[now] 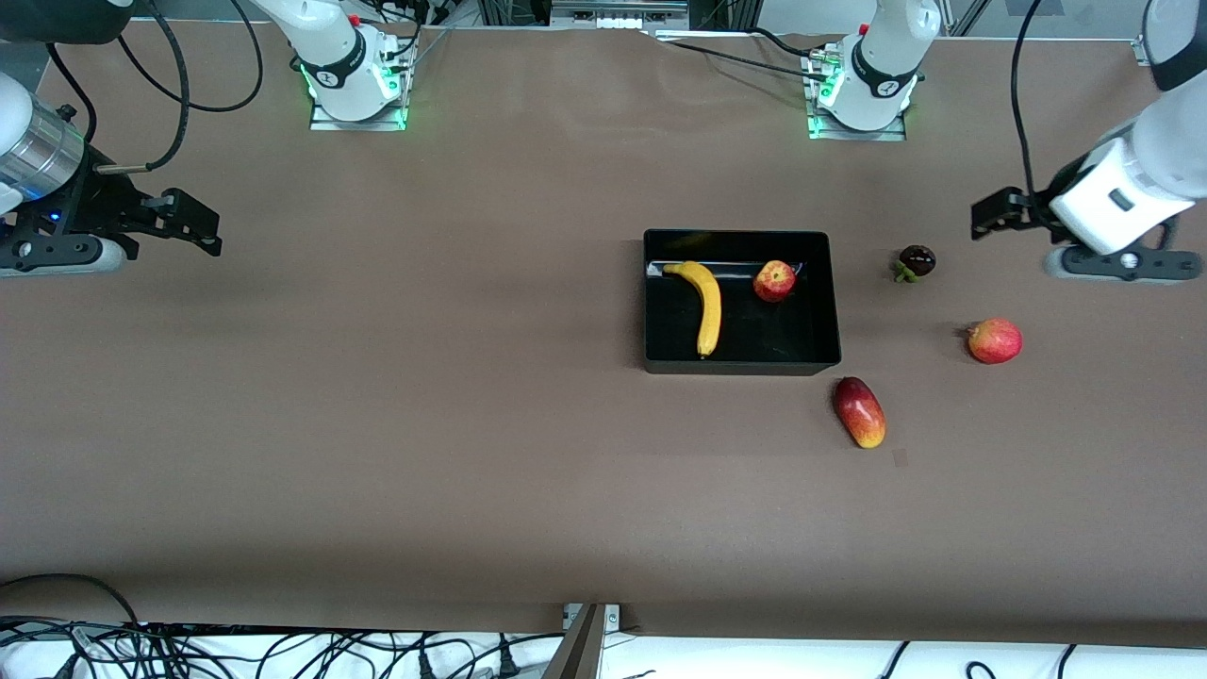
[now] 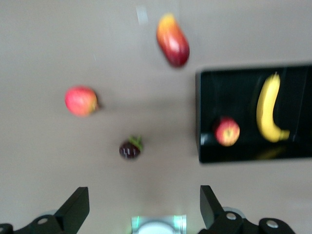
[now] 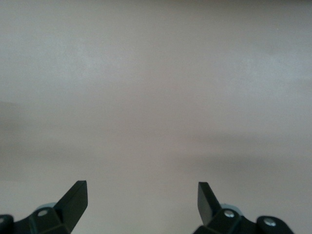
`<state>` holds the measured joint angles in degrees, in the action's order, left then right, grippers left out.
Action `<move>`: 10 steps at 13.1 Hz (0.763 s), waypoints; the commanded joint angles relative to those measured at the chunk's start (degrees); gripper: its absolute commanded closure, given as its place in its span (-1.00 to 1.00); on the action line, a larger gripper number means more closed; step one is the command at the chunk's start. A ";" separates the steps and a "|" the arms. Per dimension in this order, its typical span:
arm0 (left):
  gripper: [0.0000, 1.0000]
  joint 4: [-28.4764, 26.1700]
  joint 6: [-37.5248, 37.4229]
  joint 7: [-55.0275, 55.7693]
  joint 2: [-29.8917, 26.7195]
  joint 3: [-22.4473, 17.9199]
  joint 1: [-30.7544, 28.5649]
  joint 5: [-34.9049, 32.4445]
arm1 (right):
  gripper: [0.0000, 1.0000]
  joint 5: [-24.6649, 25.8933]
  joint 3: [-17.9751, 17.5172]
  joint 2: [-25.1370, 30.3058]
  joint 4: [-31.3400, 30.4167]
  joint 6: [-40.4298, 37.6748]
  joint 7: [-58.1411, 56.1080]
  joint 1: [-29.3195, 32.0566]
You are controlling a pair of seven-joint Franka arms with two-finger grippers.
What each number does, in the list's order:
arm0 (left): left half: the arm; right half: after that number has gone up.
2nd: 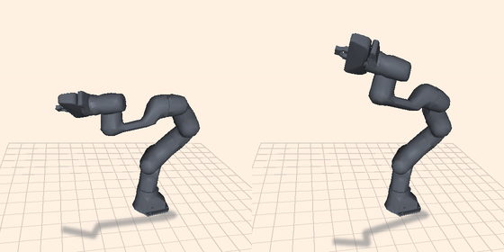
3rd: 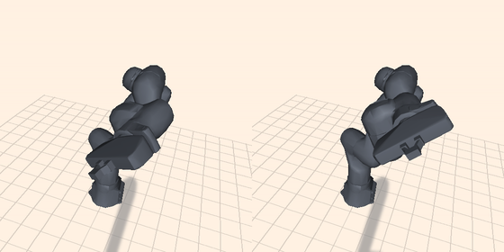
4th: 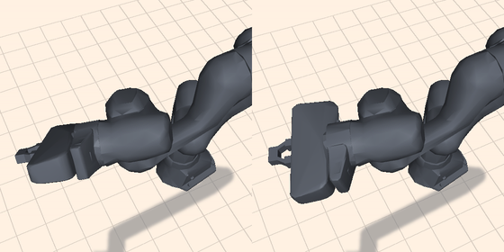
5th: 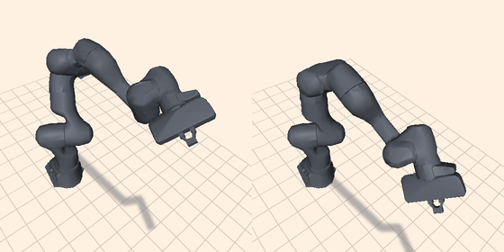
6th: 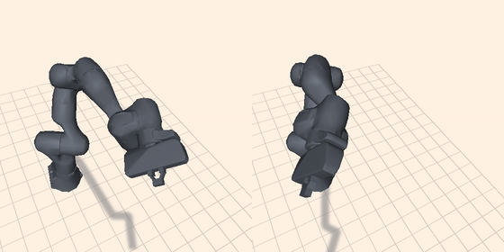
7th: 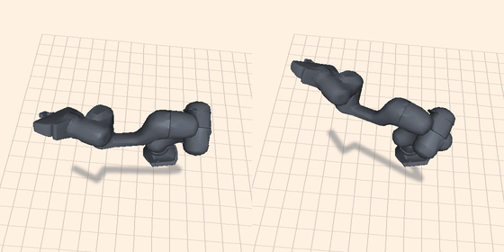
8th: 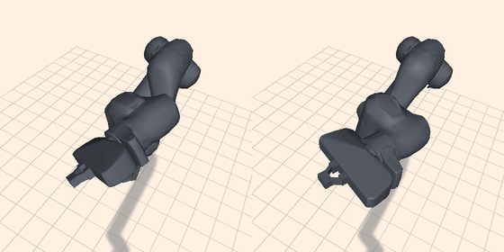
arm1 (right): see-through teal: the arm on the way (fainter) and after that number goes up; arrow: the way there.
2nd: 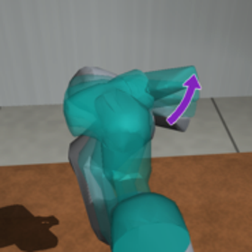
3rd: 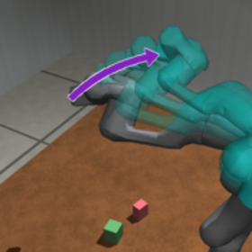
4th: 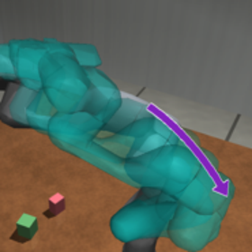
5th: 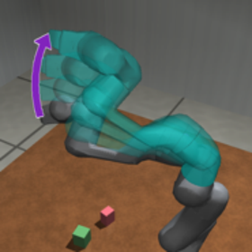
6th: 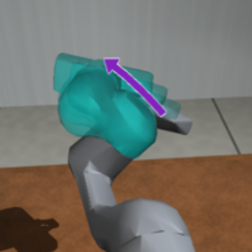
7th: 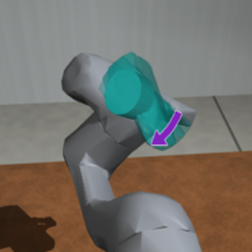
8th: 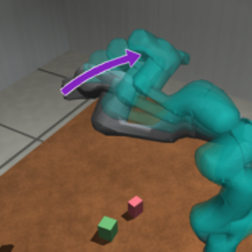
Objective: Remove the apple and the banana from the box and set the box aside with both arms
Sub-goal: 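Reach the left gripper into the black tray over the red apple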
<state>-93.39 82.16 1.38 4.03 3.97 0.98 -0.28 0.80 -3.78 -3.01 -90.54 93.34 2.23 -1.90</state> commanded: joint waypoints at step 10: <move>-1.00 -9.86 20.39 12.59 15.75 9.65 5.07 0.89 | -1.00 -0.01 -0.61 0.28 0.45 -0.62 -0.47 0.58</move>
<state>-97.98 97.96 12.47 21.06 13.75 5.17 0.24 0.80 -3.80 -3.01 -90.55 93.32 2.23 -1.90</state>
